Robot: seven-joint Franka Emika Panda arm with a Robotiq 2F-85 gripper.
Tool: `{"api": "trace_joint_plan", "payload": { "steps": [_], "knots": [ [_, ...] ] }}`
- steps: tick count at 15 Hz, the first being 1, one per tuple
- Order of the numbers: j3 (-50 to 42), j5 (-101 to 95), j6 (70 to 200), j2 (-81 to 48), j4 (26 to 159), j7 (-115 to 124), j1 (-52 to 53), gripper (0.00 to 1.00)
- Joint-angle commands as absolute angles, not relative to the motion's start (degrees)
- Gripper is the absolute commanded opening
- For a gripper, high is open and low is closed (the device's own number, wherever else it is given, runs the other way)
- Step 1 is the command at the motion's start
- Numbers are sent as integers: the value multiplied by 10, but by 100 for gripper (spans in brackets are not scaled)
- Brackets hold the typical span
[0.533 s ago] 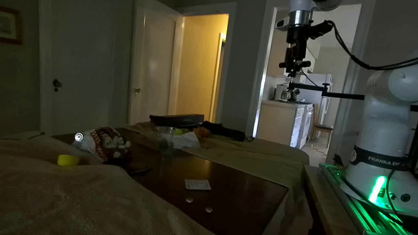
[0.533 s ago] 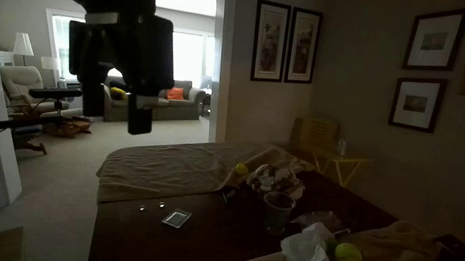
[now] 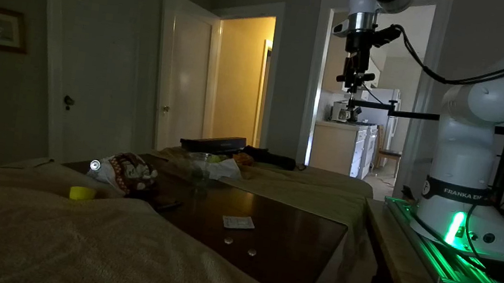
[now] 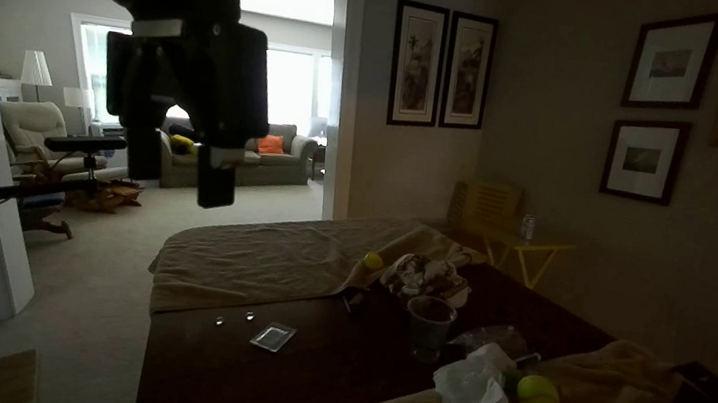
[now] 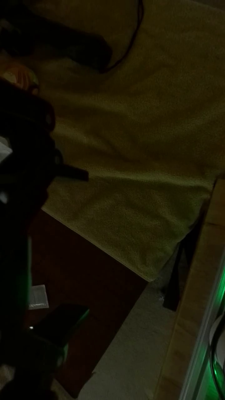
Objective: Put the tennis ball in the clear cup.
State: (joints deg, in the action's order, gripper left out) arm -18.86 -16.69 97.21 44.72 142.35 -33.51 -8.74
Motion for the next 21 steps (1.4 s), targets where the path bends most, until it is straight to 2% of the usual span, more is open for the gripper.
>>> {"api": "trace_joint_plan", "payload": {
  "steps": [1,13,21],
  "knots": [
    [-193,-170,970,448,1422,-331,-81,100],
    [-193,-170,970,448,1422,-331,-81,100],
    [-212,-137,1031,384,1402,-221,-94,100]
  ]
}}
